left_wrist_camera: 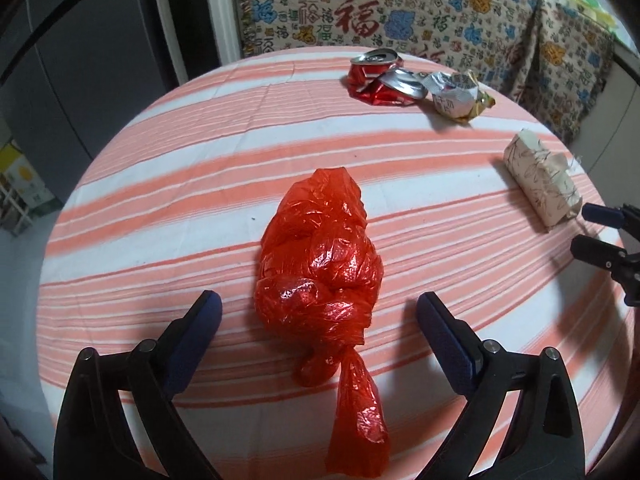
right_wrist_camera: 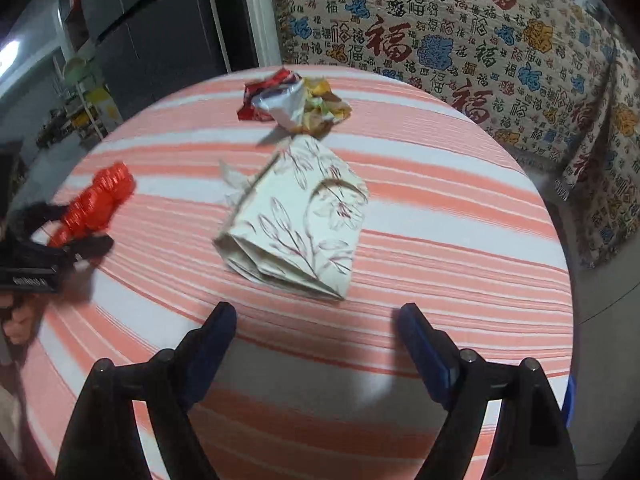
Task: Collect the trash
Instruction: 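Grasp the red plastic bag with the left tool while the right tool pushes the paper cup, then grasp the floral paper cup with the right tool while the left tool holds the bag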
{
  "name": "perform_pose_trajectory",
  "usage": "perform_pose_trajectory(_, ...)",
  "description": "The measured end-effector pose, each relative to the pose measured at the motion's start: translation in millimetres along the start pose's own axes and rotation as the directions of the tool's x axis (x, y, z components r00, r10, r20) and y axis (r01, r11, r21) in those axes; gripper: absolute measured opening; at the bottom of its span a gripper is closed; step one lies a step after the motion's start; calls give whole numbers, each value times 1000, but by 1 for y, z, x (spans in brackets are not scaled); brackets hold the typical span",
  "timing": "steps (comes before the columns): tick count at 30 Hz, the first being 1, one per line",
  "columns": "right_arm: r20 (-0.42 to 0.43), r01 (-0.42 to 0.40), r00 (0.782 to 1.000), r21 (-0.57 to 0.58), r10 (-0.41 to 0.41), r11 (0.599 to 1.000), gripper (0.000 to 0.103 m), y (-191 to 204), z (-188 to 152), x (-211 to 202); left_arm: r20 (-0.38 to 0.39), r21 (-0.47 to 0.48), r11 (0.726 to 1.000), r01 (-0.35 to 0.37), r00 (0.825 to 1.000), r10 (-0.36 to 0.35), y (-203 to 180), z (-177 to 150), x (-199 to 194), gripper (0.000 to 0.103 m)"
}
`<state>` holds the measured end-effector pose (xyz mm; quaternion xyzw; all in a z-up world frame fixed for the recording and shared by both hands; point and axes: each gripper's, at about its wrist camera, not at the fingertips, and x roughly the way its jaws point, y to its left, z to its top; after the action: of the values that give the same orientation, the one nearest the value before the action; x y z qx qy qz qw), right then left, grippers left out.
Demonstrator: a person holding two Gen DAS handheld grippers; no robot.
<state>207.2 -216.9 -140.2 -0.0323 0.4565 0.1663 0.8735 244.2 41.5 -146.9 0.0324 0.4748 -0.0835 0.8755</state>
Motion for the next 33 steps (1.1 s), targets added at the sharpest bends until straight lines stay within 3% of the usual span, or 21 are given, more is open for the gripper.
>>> perform_pose_trajectory(4, 72, 9, 997, 8, -10, 1000, 86, 16, 11, -15, 57, -39, 998, 44, 998, -42, 6, 5, -17, 98)
perform_pose_trajectory(7, 116, 12, 993, 21, -15, 1000, 86, 23, 22, -14, 69, -55, 998, 31, 997, -27, 9, 9, -16, 98)
perform_pose_trajectory(9, 115, 20, 993, 18, -22, 1000, 86, 28, 28, -6, 52, -55, 998, 23, 998, -20, 9, 8, -11, 89)
perform_pose_trajectory(10, 106, 30, 994, 14, -32, 999, 81, 28, 31, -1, 40, -49, 998, 29, 999, -27, 7, 8, -8, 74)
perform_pose_trajectory(11, 89, 33, 995, 7, -34, 999, 52, 28, 34, 3, 27, -40, 998, 41, 999, -40, 7, 7, -6, 50)
perform_pose_trajectory(12, 65, 33, 997, -2, -33, 999, 44, 28, 34, 6, 19, -31, 999, 45, 999, -45, 5, 6, -5, 47)
perform_pose_trajectory(15, 52, 31, 998, 2, -31, 1000, 42, 24, 32, 1, 43, -11, 999, 40, 998, -39, 2, 5, -12, 46)
perform_pose_trajectory(21, 85, -1, 996, -13, 2, 1000, 42, 14, 19, -25, 72, -51, 992, 112, 991, -108, -2, 5, -25, 45)
perform_pose_trajectory(27, 47, 22, 999, -22, -21, 1000, 42, -1, 6, -30, 29, -46, 989, 139, 990, -138, -24, -1, -14, 45)
perform_pose_trajectory(29, -17, 23, 1000, -46, -24, 999, 49, -3, -1, -22, 18, -24, 992, 123, 992, -122, -32, -4, -10, 45)
perform_pose_trajectory(33, -25, 20, 999, -25, -20, 999, 57, -12, -6, -26, 20, 7, 993, 119, 993, -119, -42, -2, -11, 46)
